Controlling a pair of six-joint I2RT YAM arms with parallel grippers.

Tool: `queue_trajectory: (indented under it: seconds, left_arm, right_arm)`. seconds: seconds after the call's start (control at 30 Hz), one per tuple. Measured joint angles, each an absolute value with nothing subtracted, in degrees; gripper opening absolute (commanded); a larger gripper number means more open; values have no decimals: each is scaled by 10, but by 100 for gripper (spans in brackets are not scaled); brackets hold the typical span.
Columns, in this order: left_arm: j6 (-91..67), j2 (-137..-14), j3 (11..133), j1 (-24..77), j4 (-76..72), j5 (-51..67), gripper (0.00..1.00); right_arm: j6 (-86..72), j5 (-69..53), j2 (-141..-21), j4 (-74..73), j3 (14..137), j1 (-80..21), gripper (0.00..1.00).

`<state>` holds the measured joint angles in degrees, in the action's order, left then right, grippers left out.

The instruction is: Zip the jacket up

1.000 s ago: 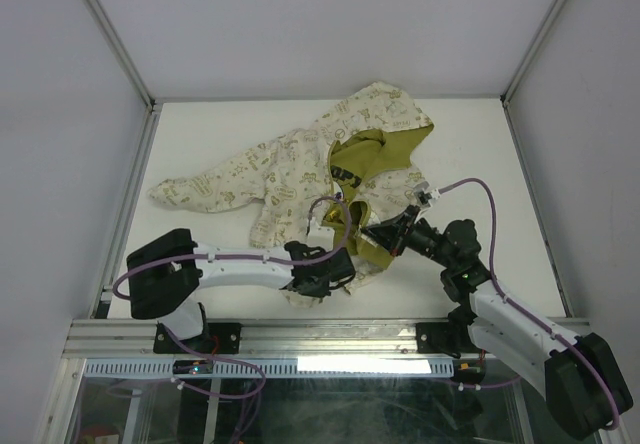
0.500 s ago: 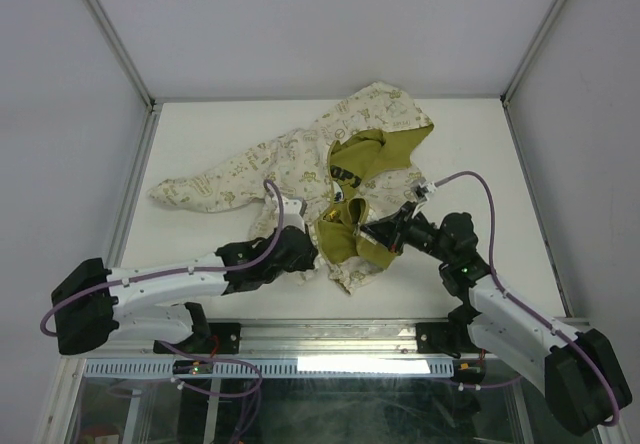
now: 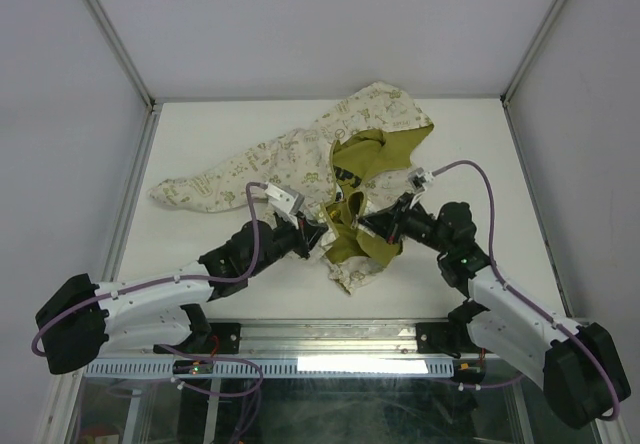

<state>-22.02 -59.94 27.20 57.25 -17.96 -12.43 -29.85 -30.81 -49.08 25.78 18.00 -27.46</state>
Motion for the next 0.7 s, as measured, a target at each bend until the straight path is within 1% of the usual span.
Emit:
queue_trajectory:
  seconds: [0.3,0.47,0.57,0.7]
  left_arm:
    - [-72,-572,223,573,-290,-49,0]
    - [-3,-555,219,573,-317,-27,0]
    - [19,-553,219,572,-324,-22,0]
    - [37,-550,217,569,-326,2,0]
  right_arm:
    - [-295,-307,-528,227,227,-278,0]
    - [-164,-463,-531,179,248,-296,0]
    - [-102,-507,-531,157,256,-309,0]
    - [-48,-530,-533,132,272,-316,0]
